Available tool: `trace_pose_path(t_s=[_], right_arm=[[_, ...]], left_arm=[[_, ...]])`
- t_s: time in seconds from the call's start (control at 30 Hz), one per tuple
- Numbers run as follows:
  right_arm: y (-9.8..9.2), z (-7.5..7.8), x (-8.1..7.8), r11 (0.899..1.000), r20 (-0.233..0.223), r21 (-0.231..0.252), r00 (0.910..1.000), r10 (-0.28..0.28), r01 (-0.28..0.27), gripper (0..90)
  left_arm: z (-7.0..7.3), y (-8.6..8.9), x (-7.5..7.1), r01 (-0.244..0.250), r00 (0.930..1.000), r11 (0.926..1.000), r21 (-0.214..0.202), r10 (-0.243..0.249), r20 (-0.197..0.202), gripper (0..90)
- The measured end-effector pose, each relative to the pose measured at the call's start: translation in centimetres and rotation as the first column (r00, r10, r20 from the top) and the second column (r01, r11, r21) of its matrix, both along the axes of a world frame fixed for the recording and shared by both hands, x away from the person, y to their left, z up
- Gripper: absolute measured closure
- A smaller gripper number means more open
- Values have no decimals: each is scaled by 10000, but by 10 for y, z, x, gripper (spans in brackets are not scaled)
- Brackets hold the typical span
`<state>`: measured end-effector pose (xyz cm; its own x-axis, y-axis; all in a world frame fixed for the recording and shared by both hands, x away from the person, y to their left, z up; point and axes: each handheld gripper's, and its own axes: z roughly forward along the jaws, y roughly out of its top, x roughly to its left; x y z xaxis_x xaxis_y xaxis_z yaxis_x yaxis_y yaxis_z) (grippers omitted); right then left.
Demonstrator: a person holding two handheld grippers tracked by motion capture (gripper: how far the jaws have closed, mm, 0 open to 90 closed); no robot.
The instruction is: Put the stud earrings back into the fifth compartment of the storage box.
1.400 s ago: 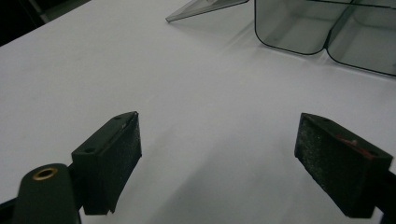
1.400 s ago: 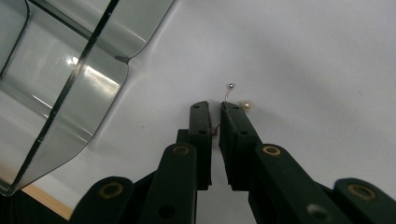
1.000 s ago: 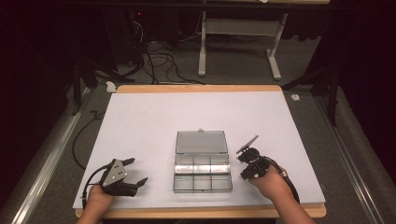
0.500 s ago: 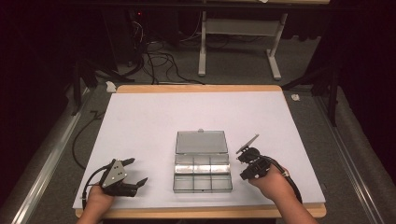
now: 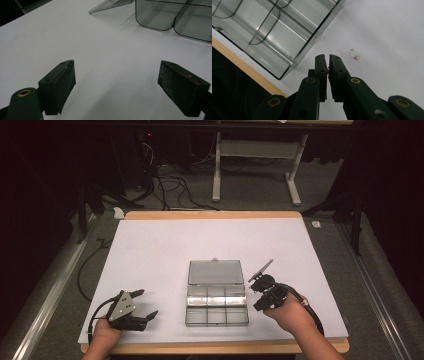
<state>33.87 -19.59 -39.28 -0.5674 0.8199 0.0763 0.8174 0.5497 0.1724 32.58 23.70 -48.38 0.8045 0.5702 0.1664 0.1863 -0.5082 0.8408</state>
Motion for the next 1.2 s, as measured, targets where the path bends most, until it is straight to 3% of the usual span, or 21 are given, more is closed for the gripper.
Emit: trace_pose_path(t_s=[0.33, 0.47, 0.8, 0.83, 0.87, 0.97, 1.1, 1.2], right_arm=[[15, 12, 0, 9994, 77, 63, 9993, 354, -354, 863], [23, 13, 1, 9980, 82, 102, 9980, 625, -626, 862], [46, 7, 4, 9947, 50, 255, 9950, 999, -1000, 862], [49, 6, 2, 9968, -130, 213, 9969, 770, -767, 863], [51, 5, 4, 9940, -14, 236, 9943, 1068, -1067, 863], [57, 1, 4, 9937, -81, 278, 9940, 1089, -1086, 863], [63, -1, 5, 9919, -107, 195, 9920, 1260, -1258, 862], [70, -3, 5, 9921, -145, 242, 9922, 1238, -1234, 862]], left_arm=[[0, -1, -1, 67, 9999, 10000, 38, -67, 129, 151], [0, 0, 0, -6, 10000, 10000, 2, 6, 6, 150], [0, 0, -1, 73, 10000, 10000, -16, -73, 63, 151], [0, 0, 0, 54, 10000, 10000, -12, -54, -8, 151], [0, 0, 1, 42, 10000, 10000, 10, -42, -55, 151], [0, 0, -1, 101, 9999, 9999, 26, -101, 90, 150], [0, 0, 0, 71, 10000, 10000, 8, -71, -63, 151], [0, 0, -1, 127, 9999, 9999, 22, -127, 72, 151]])
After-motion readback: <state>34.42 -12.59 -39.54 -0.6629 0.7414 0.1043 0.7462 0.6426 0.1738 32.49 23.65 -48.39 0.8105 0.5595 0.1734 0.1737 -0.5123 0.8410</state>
